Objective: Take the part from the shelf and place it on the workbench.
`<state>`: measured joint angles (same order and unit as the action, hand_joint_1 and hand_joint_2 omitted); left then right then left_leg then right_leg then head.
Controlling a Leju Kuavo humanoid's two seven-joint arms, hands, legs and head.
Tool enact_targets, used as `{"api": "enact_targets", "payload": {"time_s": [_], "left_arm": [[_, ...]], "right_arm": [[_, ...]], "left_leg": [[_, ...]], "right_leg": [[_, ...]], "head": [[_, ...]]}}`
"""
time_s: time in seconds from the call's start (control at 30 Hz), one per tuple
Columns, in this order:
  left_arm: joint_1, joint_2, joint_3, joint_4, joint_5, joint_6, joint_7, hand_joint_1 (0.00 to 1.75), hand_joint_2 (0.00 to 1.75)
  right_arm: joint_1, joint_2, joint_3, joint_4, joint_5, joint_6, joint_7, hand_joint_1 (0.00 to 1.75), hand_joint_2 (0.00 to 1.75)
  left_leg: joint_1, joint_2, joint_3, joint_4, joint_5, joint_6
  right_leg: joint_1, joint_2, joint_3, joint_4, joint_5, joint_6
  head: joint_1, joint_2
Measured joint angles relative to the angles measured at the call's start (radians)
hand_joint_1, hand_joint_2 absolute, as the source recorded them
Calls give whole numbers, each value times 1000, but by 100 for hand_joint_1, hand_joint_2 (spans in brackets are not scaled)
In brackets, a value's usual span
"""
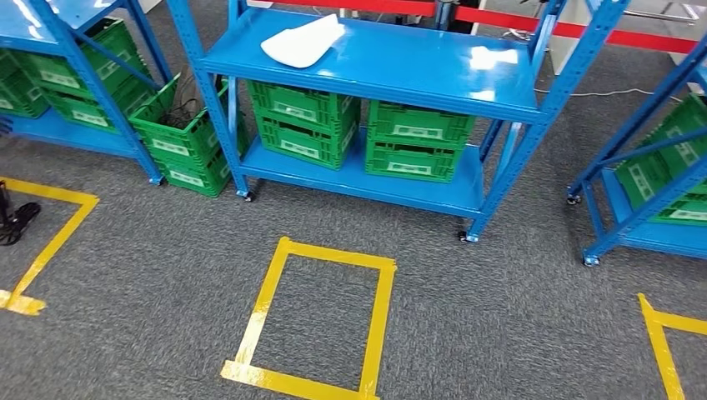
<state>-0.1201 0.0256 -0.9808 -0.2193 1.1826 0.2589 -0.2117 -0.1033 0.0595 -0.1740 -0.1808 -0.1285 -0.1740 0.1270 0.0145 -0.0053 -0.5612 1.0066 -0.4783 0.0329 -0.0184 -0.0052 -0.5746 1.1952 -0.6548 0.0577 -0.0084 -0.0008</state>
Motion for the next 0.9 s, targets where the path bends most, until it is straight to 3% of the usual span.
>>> {"api": "enact_targets", "payload": {"time_s": [0.03,0.07,0.1,0.17,0.23,0.3,0.4,0.43,0.5,0.57,0.6,0.67,0.73,0.8,0.9], "left_arm": [[0,0,0,0,0,0,0,0,0],[1,-1,0,0,0,0,0,0,0],[2,-1,0,0,0,0,1,0,0],[2,-1,0,0,0,0,1,0,0],[1,-3,0,0,0,-1,1,0,0],[0,-4,0,0,0,-1,1,0,0],[-1,-5,0,-1,0,-1,1,0,0],[-1,-4,0,-1,0,-1,1,0,0],[-1,-4,0,-1,0,-1,1,0,0],[1,-3,0,-1,0,-1,1,0,0],[2,-3,0,-1,0,-1,1,0,0],[2,-1,0,0,1,-1,1,0,0],[2,-1,0,-1,2,-1,1,0,0],[2,-2,0,-1,3,-1,1,0,0],[2,-1,0,-1,3,-1,-1,0,0]], "right_arm": [[1,0,0,0,0,0,0,0,0],[2,0,0,0,0,0,0,0,0],[3,0,0,0,0,0,0,0,0],[6,-1,0,0,0,0,0,0,0],[5,-3,0,0,0,0,0,0,0],[1,-5,0,0,0,-1,0,0,0],[1,-5,0,0,-1,-3,2,0,0],[2,-5,0,0,-1,-4,3,0,0],[3,-4,0,0,-2,-5,4,0,0],[4,-3,0,0,-3,-4,5,0,0],[5,-3,0,0,-5,-4,5,0,0],[6,-1,0,0,-9,-5,5,0,0],[5,-1,0,0,-13,-6,5,0,0],[2,-1,0,0,-18,-7,4,0,0],[0,-1,0,0,-21,-8,1,0,0]], "left_leg": [[-3,-1,2,0,-3,3],[-6,-2,6,0,-6,6],[-9,-5,11,0,-9,7],[-14,-10,23,0,-17,8],[-18,-11,27,0,-26,3],[-18,-10,26,-2,-33,-7],[-15,-6,29,13,-48,-21],[-14,-5,16,46,-67,-25],[-8,-4,-48,166,-124,-35],[0,-3,-111,262,-146,-43],[4,-2,-119,259,-128,-46],[11,1,-78,149,-47,-53],[14,-5,-23,37,0,-57],[11,-9,-1,12,-4,-47],[9,-1,5,10,-8,-24]], "right_leg": [[1,0,-39,60,-15,0],[2,0,-66,91,-10,-2],[4,0,-72,81,16,-6],[12,1,-36,-40,104,-23],[20,0,6,-153,154,-41],[27,-1,17,-179,150,-51],[21,-2,47,-206,158,-63],[17,-3,59,-215,163,-66],[14,-4,68,-221,164,-70],[12,-3,72,-220,158,-67],[9,-3,77,-220,153,-64],[3,0,90,-217,139,-52],[1,3,94,-212,122,-34],[1,8,92,-212,113,-19],[-5,12,92,-196,100,-3]], "head": [[5,0],[9,0],[13,0],[22,0],[27,0],[26,0],[28,0],[24,0],[15,0],[8,0],[5,0],[-2,0],[-12,0],[-13,0],[-6,0]]}}
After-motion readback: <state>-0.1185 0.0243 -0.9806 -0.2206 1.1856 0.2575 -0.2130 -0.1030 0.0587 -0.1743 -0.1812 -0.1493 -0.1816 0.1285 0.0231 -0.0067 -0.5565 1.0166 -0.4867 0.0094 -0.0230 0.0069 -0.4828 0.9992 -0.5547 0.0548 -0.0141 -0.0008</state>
